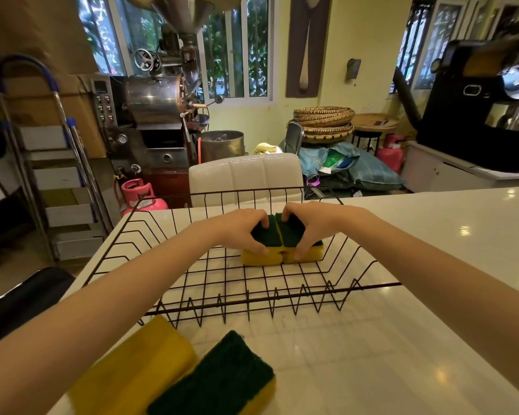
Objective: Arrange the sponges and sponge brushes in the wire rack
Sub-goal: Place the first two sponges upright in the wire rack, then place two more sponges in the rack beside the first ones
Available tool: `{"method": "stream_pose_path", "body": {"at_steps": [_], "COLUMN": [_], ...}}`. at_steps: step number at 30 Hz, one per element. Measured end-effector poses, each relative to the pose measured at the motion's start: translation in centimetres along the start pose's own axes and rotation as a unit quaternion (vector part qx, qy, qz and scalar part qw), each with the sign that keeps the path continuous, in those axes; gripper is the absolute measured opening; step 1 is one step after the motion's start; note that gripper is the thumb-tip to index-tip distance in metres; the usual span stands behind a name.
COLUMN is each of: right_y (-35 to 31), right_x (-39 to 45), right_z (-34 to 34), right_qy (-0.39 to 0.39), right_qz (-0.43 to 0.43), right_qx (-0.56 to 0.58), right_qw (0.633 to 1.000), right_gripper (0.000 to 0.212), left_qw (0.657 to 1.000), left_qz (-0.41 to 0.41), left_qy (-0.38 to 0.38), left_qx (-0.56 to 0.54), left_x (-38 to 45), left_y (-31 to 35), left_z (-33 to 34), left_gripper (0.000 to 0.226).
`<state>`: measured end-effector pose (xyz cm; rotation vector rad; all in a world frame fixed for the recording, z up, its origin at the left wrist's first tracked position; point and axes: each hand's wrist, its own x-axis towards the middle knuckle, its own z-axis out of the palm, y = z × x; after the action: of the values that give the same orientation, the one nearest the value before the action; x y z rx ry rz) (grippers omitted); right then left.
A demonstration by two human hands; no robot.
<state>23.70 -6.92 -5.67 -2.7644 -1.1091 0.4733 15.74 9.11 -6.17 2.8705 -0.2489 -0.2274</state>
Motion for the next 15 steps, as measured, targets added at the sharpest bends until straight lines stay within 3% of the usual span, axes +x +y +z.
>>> {"method": "stream_pose_path", "body": {"at_steps": [4,9,15], "right_y": [-0.3,-2.9,-9.0], "right_x": [-0.6,-3.8,-9.9], "right_z": [-0.5,-2.1,-1.7], "right_qy": [-0.022,0.045,0.072], "right_qz": [0.006,-0.035,-0.124], "right_qx": [-0.023,0.032,0.068], "right_qw": [0.999,0.998,0.987], "right_gripper": [0.084,0.084,0.085], "left_qw": [1.000,0.998,0.998], "left_qz": [-0.001,-0.021,-0.019], "left_qy": [-0.016,-0.048,0.003], "left_qx": [0.010,-0.030,-0.064], "left_x": [-1.3,-5.1,-11.2], "left_y": [0.4,0.9,1.5], "left_z": [-1.1,-3.3,-3.9], "left_gripper": [0.053,0.057,0.060]}}
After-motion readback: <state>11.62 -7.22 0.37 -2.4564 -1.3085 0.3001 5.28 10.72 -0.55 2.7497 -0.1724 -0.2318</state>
